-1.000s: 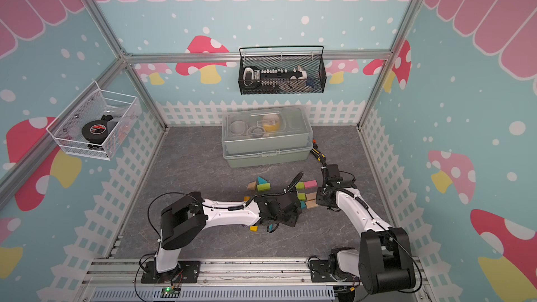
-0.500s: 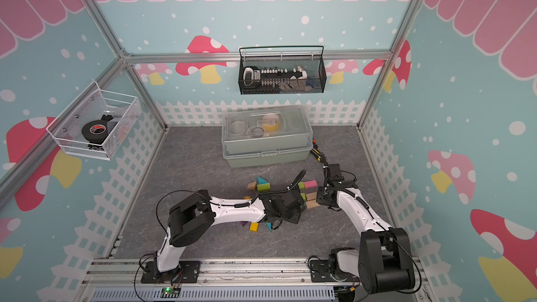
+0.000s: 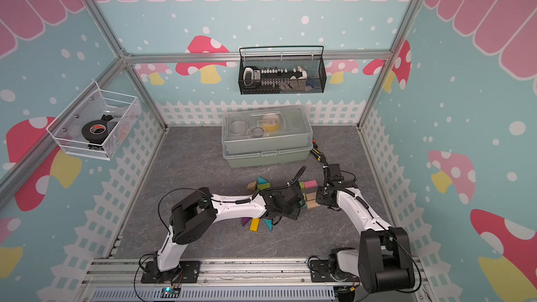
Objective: Assemble a piece of candy with building blocks
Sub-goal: Assemble the building block at the center of the board.
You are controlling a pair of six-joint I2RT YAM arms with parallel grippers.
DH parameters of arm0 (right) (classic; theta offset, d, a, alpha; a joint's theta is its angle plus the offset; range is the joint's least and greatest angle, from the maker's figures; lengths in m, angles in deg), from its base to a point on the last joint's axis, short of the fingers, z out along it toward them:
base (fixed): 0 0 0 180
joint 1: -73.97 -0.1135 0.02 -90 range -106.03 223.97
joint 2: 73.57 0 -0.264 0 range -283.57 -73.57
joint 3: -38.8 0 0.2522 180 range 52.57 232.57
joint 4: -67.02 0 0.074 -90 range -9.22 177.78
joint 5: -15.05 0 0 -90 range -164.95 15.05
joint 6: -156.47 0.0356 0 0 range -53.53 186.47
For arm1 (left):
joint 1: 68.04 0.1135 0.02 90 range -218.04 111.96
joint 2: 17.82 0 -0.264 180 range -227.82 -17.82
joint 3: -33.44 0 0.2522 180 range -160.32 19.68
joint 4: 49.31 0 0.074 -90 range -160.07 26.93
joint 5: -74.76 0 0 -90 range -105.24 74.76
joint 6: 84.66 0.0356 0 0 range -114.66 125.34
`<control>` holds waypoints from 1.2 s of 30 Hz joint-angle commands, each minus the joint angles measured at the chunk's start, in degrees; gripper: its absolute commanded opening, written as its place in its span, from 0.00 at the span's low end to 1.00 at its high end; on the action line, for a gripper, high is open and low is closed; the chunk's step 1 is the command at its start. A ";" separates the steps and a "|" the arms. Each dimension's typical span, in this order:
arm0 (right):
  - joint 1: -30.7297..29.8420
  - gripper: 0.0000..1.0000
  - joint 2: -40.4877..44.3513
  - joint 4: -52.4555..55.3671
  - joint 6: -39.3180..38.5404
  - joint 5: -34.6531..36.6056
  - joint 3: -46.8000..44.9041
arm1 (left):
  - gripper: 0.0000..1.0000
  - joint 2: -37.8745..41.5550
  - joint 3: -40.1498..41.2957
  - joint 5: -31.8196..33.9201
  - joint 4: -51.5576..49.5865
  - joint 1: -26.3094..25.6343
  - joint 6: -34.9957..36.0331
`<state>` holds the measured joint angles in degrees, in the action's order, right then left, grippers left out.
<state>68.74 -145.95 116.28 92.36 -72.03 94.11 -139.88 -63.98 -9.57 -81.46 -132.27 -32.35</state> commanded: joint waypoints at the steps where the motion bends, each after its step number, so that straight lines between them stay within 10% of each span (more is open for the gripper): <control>1: 0.62 0.39 -0.73 -0.16 -0.05 -0.35 -0.45 | 0.39 -1.81 -1.42 -0.18 -1.27 0.24 1.31; 36: -5.40 0.41 -0.34 4.52 5.82 -2.48 -3.24 | 0.49 1.51 1.84 4.27 -1.55 -1.96 -1.23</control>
<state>64.04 -146.14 119.63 96.38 -74.96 91.90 -137.91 -62.30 -7.08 -81.77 -133.87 -33.09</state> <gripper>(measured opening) 0.409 0.487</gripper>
